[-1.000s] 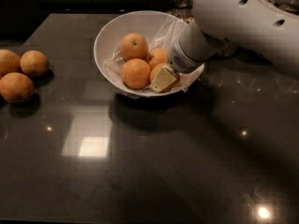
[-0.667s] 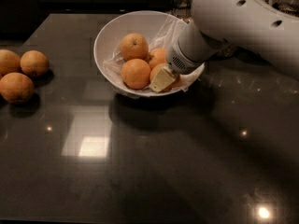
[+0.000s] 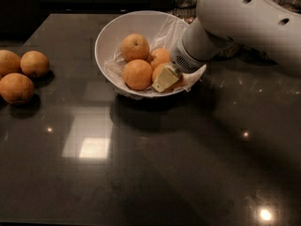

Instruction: Pick orange from white bowl

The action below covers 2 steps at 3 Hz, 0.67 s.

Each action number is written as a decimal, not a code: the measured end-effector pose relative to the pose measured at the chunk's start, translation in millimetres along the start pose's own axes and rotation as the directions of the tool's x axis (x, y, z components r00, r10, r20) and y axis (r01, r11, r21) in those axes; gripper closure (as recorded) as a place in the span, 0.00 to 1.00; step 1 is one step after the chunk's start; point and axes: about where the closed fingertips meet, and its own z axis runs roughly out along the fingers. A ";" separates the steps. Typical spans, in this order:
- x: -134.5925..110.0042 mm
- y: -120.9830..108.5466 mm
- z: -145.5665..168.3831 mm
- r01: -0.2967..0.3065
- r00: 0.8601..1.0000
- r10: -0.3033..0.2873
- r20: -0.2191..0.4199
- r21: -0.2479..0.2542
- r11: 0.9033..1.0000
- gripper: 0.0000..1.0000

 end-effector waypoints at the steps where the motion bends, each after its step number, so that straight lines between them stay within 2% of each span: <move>1: -8.0 -7.7 -20.3 0.032 0.998 -0.031 0.061 -0.016 0.999 1.00; 2: -21.9 -18.6 -60.4 0.103 0.980 -0.094 0.173 -0.042 0.994 1.00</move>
Offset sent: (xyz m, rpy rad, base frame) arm -0.0096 -0.0323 0.1214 0.1856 -0.2038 0.3036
